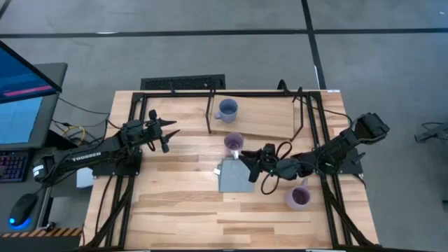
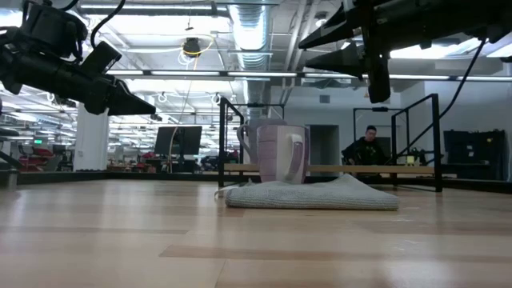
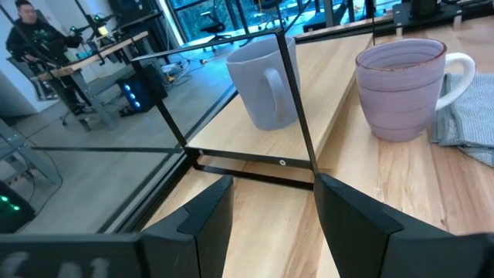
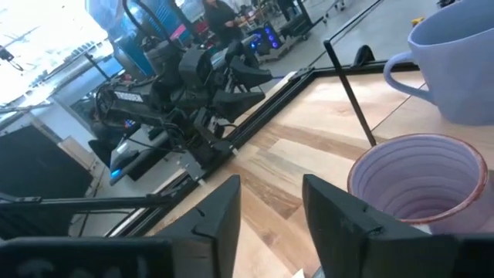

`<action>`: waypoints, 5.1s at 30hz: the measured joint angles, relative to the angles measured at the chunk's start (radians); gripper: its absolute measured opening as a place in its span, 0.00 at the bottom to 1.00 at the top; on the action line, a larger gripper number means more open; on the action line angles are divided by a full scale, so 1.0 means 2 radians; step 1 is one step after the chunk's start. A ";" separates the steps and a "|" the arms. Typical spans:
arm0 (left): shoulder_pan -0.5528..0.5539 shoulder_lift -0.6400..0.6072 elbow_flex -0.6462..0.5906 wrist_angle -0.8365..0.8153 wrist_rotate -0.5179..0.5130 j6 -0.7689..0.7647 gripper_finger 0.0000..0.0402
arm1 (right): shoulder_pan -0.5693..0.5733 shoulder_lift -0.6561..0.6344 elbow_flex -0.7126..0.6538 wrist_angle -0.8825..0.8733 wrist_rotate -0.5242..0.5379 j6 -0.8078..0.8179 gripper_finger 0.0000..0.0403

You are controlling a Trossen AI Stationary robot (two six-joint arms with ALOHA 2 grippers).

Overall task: Stack small to large cups/mugs on shelf
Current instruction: Put the left violet cup on the shelf

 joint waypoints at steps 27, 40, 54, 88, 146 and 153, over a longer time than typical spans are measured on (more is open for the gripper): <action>0.000 0.000 0.000 0.000 0.000 -0.010 0.43 | 0.032 0.000 0.117 -0.169 0.057 -0.008 0.61; 0.000 0.000 0.000 -0.001 0.000 -0.015 0.43 | 0.049 0.037 0.161 -0.311 0.120 0.109 0.61; 0.000 0.000 0.000 -0.004 0.001 -0.015 0.43 | 0.037 0.166 0.264 -0.426 0.122 0.171 0.61; 0.000 0.000 0.000 -0.022 0.000 -0.013 0.43 | -0.018 0.188 0.294 -0.508 0.023 0.249 0.61; 0.000 0.000 0.000 -0.026 0.000 -0.018 0.43 | -0.071 0.188 0.294 -0.613 -0.038 0.275 0.61; 0.000 0.000 0.000 -0.026 0.000 -0.018 0.43 | -0.079 0.188 0.294 -0.613 -0.051 0.275 0.50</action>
